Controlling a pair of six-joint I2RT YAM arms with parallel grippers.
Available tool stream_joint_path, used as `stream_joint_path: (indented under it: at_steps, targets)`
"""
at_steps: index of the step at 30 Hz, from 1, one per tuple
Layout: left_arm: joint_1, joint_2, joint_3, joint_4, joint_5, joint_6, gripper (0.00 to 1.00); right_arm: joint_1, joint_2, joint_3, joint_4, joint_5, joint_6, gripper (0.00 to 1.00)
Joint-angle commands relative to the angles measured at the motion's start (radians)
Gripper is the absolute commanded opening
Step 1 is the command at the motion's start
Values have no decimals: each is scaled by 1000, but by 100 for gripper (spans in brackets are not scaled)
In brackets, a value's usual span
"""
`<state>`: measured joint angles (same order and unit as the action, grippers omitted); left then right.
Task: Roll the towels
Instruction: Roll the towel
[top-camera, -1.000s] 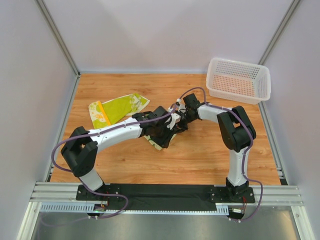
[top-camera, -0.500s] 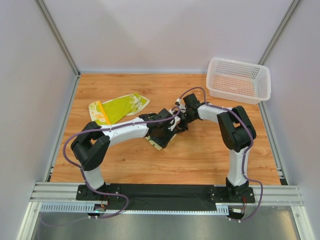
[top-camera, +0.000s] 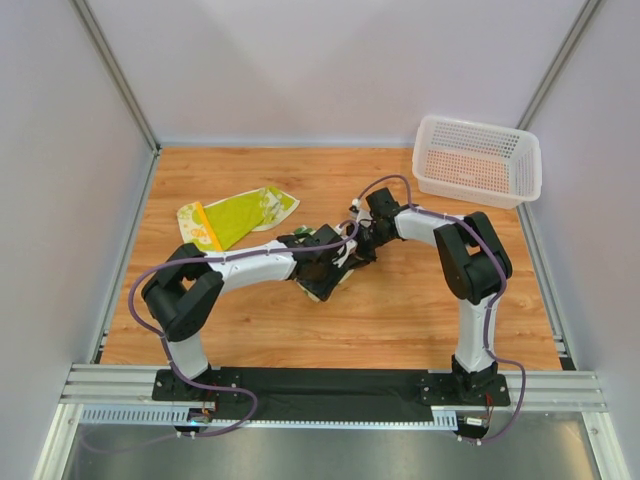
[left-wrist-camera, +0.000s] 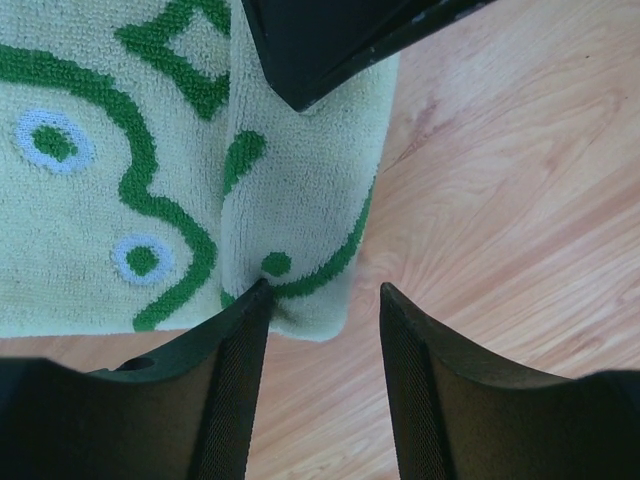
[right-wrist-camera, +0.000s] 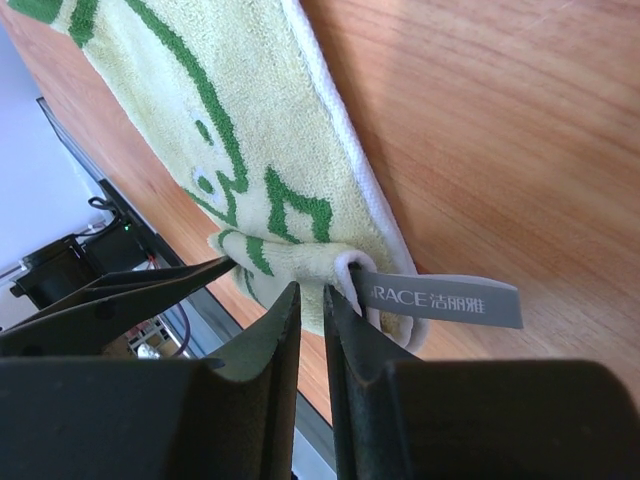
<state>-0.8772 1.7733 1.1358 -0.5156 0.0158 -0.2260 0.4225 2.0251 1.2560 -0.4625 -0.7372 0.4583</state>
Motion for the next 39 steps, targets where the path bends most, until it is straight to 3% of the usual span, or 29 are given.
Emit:
stream_joint_path:
  at_steps: [1, 10, 15, 17, 22, 24, 28, 39]
  targets:
    - [-6, 5, -37, 15, -14, -3, 55, 2, -14, 34, -30, 5, -30, 17]
    - [-9, 37, -87, -15, -155, -36, 57, -1, 30, 97, -57, 10, -47, 17]
    - [-9, 74, -99, -30, -215, -52, 47, -4, 69, 123, -65, 10, -53, 17]
    - [-9, 124, -62, -81, -267, -59, 39, -7, 75, 126, -62, 10, -53, 17]
    - [-9, 230, 2, -152, -283, -73, 31, -25, 73, 123, -64, 4, -58, 17]
    - [-9, 215, 4, -152, -261, -69, 24, -39, 67, 118, -65, 5, -59, 18]
    - [-9, 193, 51, -220, -157, -41, 23, -68, 54, 118, -88, 18, -73, 18]
    - [0, 238, 357, -457, 268, -87, 20, -152, -52, 157, -212, 120, -132, 24]
